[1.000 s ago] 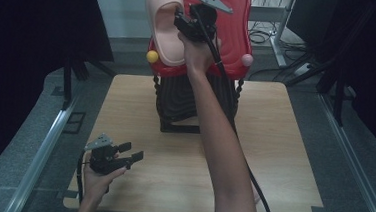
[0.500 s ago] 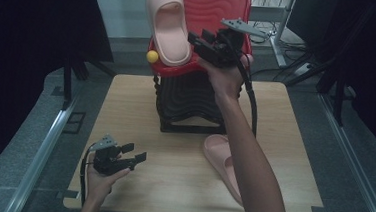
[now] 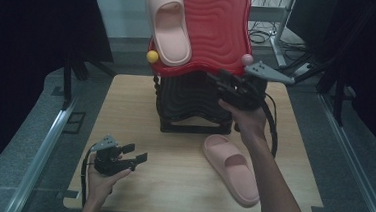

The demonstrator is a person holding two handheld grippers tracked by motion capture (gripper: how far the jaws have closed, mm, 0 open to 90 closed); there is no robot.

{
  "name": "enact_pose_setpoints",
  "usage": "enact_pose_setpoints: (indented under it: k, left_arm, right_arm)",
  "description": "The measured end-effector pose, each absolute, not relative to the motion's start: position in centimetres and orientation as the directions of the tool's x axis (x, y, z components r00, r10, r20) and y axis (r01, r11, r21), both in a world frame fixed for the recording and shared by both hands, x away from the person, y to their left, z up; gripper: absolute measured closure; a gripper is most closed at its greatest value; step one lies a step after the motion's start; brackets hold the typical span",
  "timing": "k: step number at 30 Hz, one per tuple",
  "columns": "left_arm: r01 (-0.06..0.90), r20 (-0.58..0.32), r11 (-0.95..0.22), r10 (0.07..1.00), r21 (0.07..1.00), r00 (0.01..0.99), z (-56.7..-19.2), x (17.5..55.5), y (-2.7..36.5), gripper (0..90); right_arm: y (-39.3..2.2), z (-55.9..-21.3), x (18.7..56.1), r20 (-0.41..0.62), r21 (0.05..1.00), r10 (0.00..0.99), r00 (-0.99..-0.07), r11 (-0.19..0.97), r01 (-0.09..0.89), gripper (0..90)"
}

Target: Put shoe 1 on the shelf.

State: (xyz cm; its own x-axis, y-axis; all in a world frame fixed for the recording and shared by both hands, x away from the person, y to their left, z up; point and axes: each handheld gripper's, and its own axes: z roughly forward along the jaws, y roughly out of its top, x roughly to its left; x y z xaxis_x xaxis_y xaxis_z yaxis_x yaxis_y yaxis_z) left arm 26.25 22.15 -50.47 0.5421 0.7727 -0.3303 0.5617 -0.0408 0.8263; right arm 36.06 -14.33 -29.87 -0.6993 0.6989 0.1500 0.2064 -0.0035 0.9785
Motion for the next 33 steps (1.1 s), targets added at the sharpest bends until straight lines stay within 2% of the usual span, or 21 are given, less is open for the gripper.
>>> enact_pose_setpoints:
  k: [11,22,30,33]
  left_arm:
    - [0.565,-0.331,-0.048,0.769,0.824,0.547,-50.6,26.3,21.8,28.5]
    - [0.57,-0.321,-0.067,0.769,0.819,0.552,-50.8,26.3,21.3,28.3]
    - [0.57,-0.318,-0.073,0.768,0.819,0.556,-50.8,26.3,21.1,28.3]
    - [0.57,-0.315,-0.081,0.766,0.817,0.56,-50.9,26.3,20.9,28.1]
  right_arm:
    - [-19.6,-35.6,32.6,0.172,0.967,0.705,-0.688,0.013,0.256,52.3]
    - [-25.5,-43.8,30.2,0.252,0.928,0.698,-0.671,0.024,0.373,52.1]
    - [-28.5,-47.0,28.8,0.241,0.909,0.723,-0.647,0.064,0.411,52.2]
    - [-29.5,-47.8,28.5,0.205,0.897,0.754,-0.624,0.11,0.428,52.2]
